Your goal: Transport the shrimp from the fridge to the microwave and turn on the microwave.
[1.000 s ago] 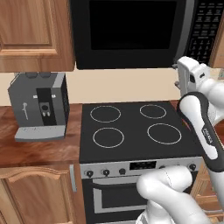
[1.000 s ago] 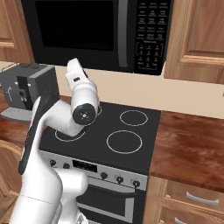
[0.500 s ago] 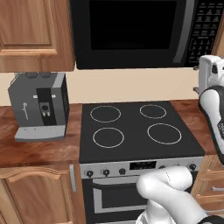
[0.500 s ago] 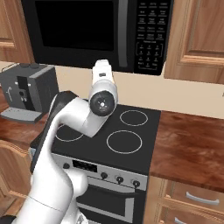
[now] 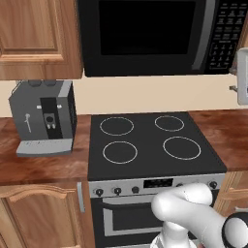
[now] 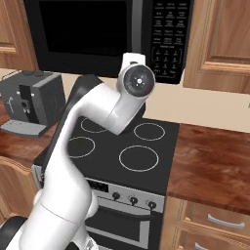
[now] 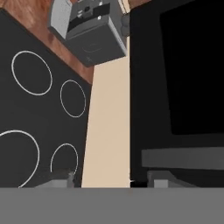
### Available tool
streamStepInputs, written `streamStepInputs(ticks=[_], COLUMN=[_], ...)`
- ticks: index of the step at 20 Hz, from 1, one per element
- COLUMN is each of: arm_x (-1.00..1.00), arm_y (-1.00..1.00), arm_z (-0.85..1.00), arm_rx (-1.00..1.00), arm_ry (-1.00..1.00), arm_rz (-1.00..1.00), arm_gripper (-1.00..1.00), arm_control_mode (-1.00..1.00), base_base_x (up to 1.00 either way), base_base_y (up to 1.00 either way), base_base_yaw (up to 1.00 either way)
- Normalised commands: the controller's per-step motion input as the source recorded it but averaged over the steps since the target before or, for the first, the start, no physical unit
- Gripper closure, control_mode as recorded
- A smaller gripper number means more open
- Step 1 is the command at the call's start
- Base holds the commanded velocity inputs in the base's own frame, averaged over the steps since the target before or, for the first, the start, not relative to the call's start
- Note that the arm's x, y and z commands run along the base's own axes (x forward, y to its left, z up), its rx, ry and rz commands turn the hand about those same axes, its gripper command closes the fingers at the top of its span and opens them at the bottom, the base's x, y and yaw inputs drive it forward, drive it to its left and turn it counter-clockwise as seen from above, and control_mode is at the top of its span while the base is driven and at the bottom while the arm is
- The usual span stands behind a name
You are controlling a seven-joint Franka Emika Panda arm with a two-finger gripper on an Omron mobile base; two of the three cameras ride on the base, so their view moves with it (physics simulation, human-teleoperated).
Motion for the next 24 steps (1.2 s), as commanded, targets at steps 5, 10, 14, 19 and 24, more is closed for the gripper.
streamStepInputs(ticks=[5, 10, 14, 19, 24], arm_x=[0.0, 0.03, 0.31, 0.47, 0.25], arm_y=[0.0, -0.02, -0.1, -0.25, -0.51], arm_z=[0.0, -0.02, -0.12, -0.12, 0.0], arm_rx=[0.0, 0.0, 0.0, 0.03, 0.13], arm_ry=[-0.05, -0.18, -0.14, -0.01, 0.0], arm_rz=[0.0, 0.0, 0.0, 0.01, 0.05], arm_gripper=[1.0, 1.0, 1.0, 1.0, 1.0], arm_control_mode=[-1.0, -1.0, -1.0, -1.0, -1.0], base_base_x=[0.0, 0.0, 0.0, 0.0, 0.0], base_base_y=[0.0, 0.0, 0.0, 0.0, 0.0], base_base_yaw=[0.0, 0.0, 0.0, 0.0, 0.0])
